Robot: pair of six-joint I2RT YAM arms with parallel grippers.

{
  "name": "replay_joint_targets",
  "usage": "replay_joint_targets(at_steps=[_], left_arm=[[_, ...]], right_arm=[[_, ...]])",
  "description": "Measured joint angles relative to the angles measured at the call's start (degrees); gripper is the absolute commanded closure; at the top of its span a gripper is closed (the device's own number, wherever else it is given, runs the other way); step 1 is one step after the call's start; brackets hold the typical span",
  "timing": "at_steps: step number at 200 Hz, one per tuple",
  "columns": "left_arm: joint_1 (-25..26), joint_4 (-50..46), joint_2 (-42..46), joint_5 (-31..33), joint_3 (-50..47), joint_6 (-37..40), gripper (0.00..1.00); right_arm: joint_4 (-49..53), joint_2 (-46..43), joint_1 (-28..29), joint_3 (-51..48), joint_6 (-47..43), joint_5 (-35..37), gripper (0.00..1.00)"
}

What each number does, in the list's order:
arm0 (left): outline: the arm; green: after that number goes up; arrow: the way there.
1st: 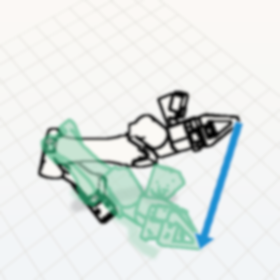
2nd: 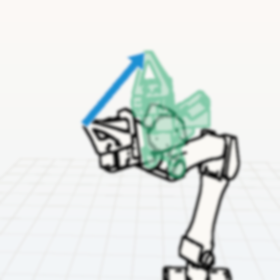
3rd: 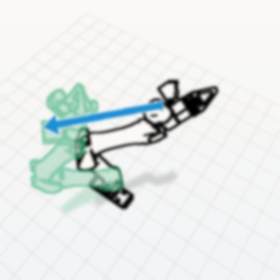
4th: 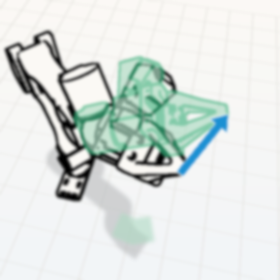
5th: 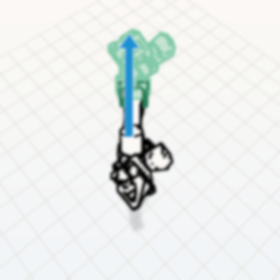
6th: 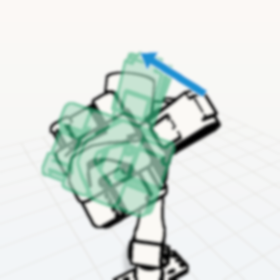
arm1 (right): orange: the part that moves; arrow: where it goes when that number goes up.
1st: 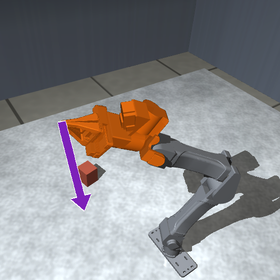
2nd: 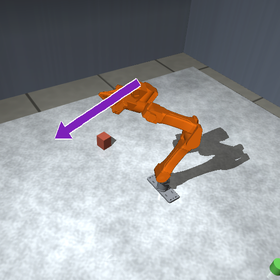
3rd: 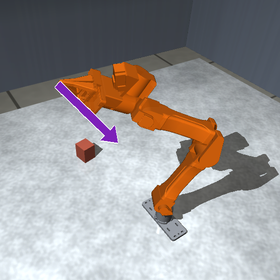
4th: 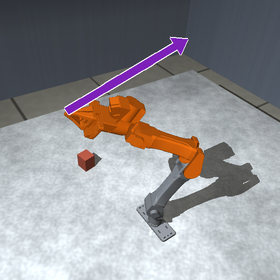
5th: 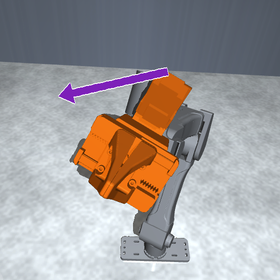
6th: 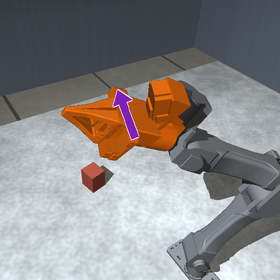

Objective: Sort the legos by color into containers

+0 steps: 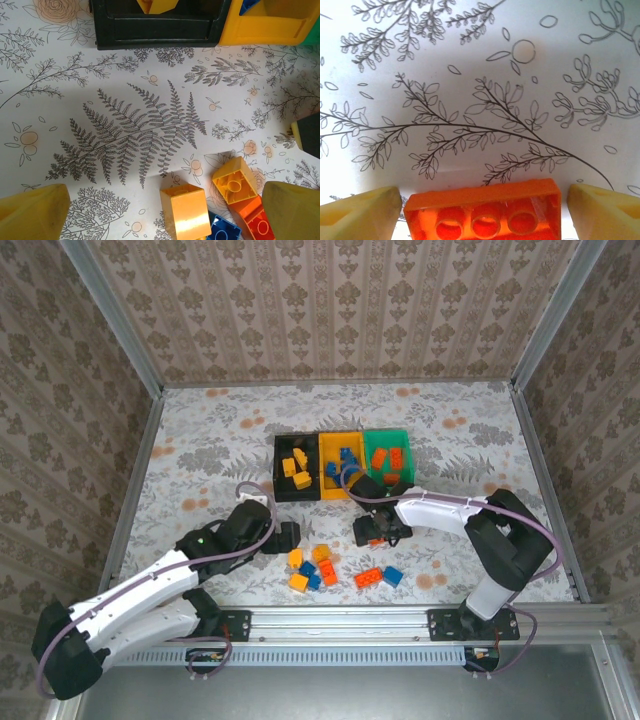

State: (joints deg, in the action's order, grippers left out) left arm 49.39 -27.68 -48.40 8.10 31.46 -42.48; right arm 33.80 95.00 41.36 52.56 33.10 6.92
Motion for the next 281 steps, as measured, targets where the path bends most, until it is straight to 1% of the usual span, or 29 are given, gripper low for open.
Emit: replay_joint_targets(at_steps=[23,46,70,93,130,149,173,216,247,258,281], left_arm=[[-0.3,0.1,0.4,0.0,-0.3,0.0,0.00],[-0.4,0.0,0.5,-0.1,-0.7,0.0,0.00],[-0.7,0.0,0.5,-0.3,-0.7,0.0,0.00],[-1.0,0.0,0.5,-0.5,-0.7,0.0,0.00],[-1.1,-0.1,0.6,-0.7,-0.7,0.0,0.00],[-1.1,-0.2,0.9,-0.7,-0.7,0.0,0.00],[-1.1,-0.2,1.4,-0.6,-0.7,0.0,0.00],[-1.1,-0.4,1.4,-0.6,-0.7,0.0,0.00],[-1.1,-0.7,1.6,-0.6,-0.7,0.0,0.00],[-1.1,-0.7,1.7,-0.6,-0.7,0.0,0.00],[-1.1,-1.2,1.6,-0.6,-0.7,0.0,0.00]], right_arm=[[-0.2,0.0,0.2,0.1,0.0,-0.2,0.23],[-0.3,0.0,0.2,0.1,0.2,-0.3,0.32],[-0.4,-0.3,0.2,0.1,0.2,-0.3,0.38],[-0.3,-2.1,0.2,0.1,0.3,-0.3,0.39],[2.7,-10.1,-0.4,3.1,0.2,0.7,0.39],[3.1,-12.2,-2.3,7.5,0.0,2.2,0.38],[2.6,-10.6,-5.8,13.5,0.1,5.1,0.38],[2.2,0.3,-12.1,23.6,0.3,9.2,0.38],[2.7,8.1,-15.1,30.1,1.6,11.2,0.38],[2.7,9.8,-15.8,31.7,2.1,11.3,0.34],[3.5,12.8,-16.8,35.3,3.1,11.2,0.17]])
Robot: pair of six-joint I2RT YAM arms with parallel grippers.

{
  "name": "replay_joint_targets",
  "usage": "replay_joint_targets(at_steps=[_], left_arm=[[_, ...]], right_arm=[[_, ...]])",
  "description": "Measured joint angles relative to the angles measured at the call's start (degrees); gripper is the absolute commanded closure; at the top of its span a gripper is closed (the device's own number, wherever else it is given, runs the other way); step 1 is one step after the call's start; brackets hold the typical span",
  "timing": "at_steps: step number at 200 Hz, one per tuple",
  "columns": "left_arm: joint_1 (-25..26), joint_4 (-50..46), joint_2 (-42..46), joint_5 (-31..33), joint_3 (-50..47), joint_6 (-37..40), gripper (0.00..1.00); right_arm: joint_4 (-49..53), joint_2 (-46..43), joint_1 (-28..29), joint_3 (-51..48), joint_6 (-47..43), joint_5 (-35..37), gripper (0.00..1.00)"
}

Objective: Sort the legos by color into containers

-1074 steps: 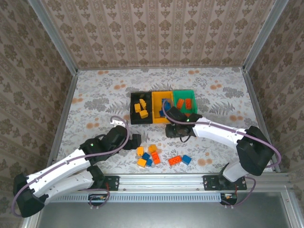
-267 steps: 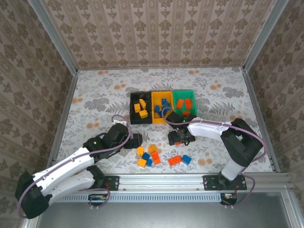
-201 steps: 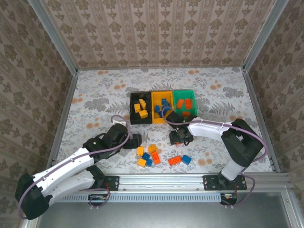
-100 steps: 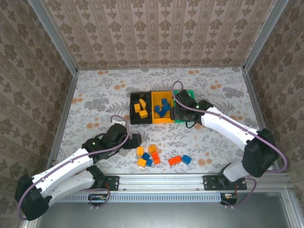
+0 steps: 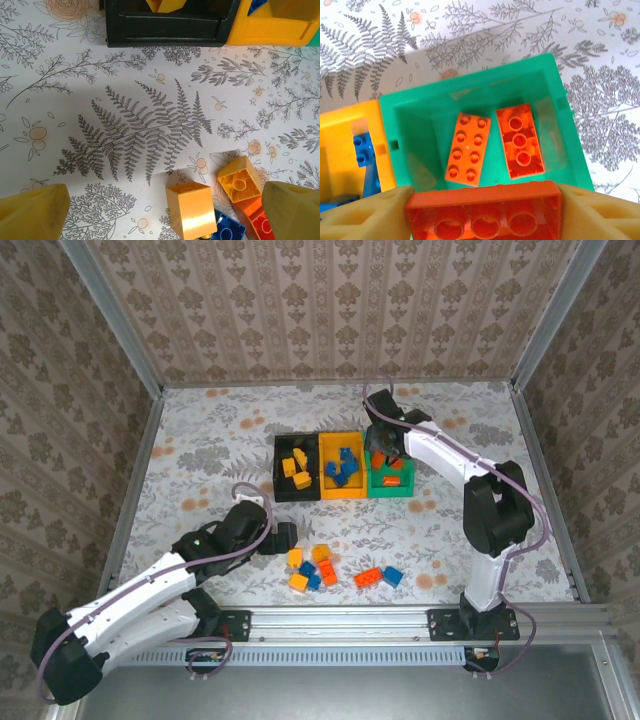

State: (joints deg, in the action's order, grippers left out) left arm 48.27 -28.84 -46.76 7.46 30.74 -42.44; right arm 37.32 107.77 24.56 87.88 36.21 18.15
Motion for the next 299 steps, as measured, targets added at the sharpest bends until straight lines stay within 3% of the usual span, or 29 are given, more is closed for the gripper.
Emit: replay_joint_targets(at_steps=[30,80,122,166,185,209,250,299], left_arm=[[0.0,-0.7,-0.8,0.0,0.3,0.7,0.00],[1.1,-0.1,-8.5,-1.3,2.9,3.6,0.07],[7.2,1.5,-22.9,-1.3,6.7,5.7,0.19],[8.9,3.1,-31.4,-0.2,7.2,6.3,0.42],[9.7,3.4,-32.3,0.1,7.2,6.1,0.49],[11.0,3.4,-32.4,0.5,7.2,5.9,0.64],[11.8,2.9,-31.3,1.3,7.2,4.5,0.76],[10.1,-1.6,-23.6,4.4,10.4,5.3,0.76]], right_arm=[[0.3,0.9,0.0,1.7,1.2,-0.6,0.09],[-1.7,-4.8,1.1,-4.4,1.6,-3.2,0.08],[-4.7,-13.7,3.3,-14.1,1.8,-5.1,0.08],[-7.5,-18.6,3.5,-21.5,3.2,-6.7,0.08],[-7.6,-20.2,3.5,-22.6,3.3,-6.8,0.08],[-8.0,-21.7,3.5,-22.8,3.2,-6.8,0.08],[-8.7,-22.4,3.5,-22.8,3.2,-6.8,0.08],[-8.9,-24.5,3.5,-24.1,3.6,-6.6,0.08]])
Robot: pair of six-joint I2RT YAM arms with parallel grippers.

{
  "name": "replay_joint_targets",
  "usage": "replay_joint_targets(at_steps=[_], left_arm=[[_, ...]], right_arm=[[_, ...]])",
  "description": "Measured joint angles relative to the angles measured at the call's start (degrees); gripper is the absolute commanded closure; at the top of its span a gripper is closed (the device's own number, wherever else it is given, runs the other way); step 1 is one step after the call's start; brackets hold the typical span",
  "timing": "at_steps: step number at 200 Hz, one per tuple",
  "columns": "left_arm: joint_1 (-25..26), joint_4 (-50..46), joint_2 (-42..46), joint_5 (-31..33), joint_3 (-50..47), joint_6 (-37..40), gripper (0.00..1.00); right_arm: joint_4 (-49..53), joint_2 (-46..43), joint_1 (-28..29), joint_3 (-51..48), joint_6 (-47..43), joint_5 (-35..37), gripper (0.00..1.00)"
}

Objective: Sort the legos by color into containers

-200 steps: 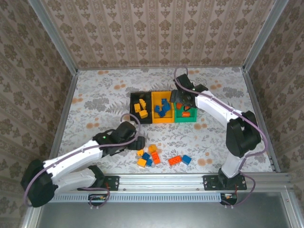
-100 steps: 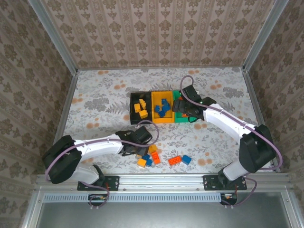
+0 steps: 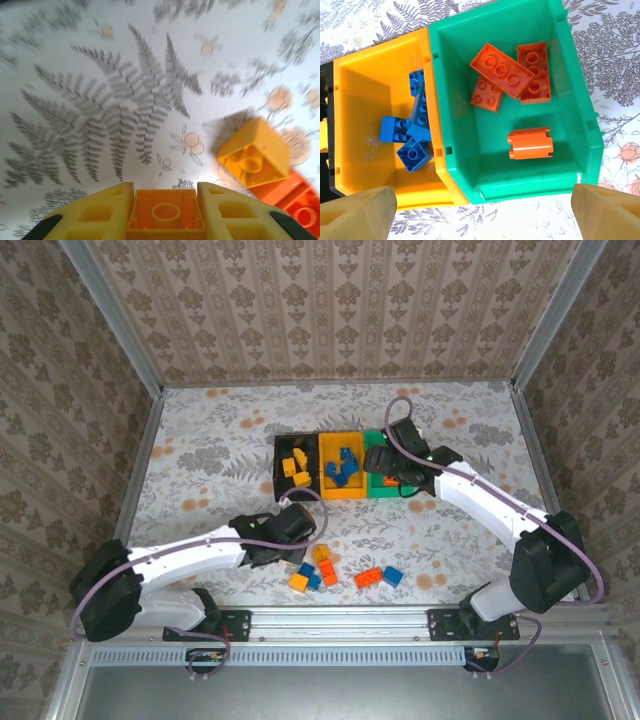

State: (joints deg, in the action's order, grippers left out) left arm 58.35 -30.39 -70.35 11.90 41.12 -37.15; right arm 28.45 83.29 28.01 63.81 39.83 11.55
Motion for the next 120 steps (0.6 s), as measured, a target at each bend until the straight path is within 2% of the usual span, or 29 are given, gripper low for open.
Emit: replay_joint_targets(at_steps=[24,43,65,104,120], left_arm=[[-5.7,0.0,0.8,1.0,6.3,2.6,0.76],[-10.6,1.3,-1.9,2.3,12.0,5.4,0.76],[-14.4,4.3,-8.5,3.8,18.3,8.3,0.76],[-17.9,6.6,-22.8,5.6,28.0,12.2,0.76],[-19.2,6.6,-27.7,6.0,31.3,13.1,0.73]], right_arm=[[-0.2,-2.0,0.0,-2.0,0.9,0.0,0.08],[-0.4,-3.7,0.0,-4.0,1.3,-0.1,0.08],[-0.5,-5.0,0.0,-5.9,2.0,-0.3,0.08],[0.0,-6.8,0.0,-8.6,2.4,-0.8,0.08],[0.3,-7.6,0.2,-8.9,2.4,-1.1,0.08]])
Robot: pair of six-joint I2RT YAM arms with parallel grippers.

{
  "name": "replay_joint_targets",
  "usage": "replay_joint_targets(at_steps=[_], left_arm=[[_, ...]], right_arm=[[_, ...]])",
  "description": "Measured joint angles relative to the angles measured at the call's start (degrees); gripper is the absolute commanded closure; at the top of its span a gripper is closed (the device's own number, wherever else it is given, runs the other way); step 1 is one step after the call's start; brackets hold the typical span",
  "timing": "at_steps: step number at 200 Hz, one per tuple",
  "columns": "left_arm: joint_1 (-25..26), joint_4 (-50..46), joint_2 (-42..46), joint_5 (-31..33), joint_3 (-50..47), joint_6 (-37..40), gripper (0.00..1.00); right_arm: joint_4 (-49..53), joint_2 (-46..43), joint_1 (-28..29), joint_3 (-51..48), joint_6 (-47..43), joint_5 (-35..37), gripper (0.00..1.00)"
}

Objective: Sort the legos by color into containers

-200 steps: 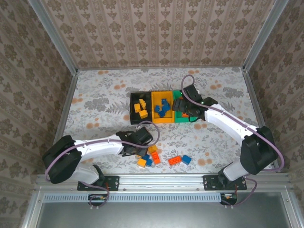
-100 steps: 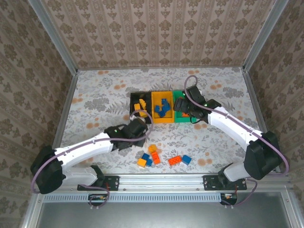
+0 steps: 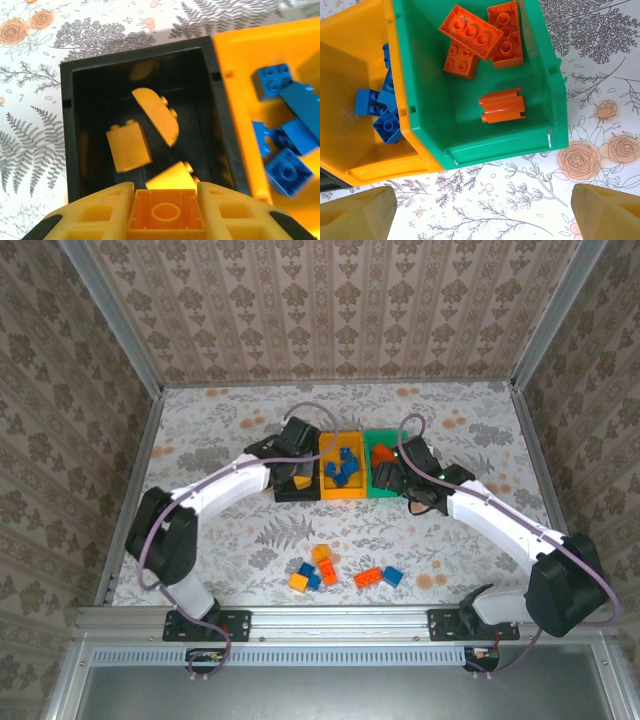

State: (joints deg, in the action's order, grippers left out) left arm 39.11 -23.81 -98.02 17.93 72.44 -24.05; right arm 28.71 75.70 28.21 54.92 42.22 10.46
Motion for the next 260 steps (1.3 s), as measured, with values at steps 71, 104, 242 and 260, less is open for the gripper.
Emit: replay_joint_targets(at_steps=[71,104,242,260], left_arm=[[-0.9,-1.1,-5.2,-0.4,6.7,2.1,0.23],[0.7,-0.4,2.6,-2.2,3.9,1.4,0.00],[15.6,0.0,39.7,-3.0,-26.1,-9.0,0.00],[15.6,-0.2,40.9,-2.6,-26.6,-9.7,0.00]], right_arm=[[3.8,-4.3,4.1,-1.3,-3.5,-3.7,0.08],[6.4,-5.2,8.7,-2.0,-5.4,-5.2,0.09],[18.6,-14.0,24.9,-17.3,-0.5,-8.7,0.21],[18.9,-12.5,26.4,-17.3,0.0,-8.3,0.23]])
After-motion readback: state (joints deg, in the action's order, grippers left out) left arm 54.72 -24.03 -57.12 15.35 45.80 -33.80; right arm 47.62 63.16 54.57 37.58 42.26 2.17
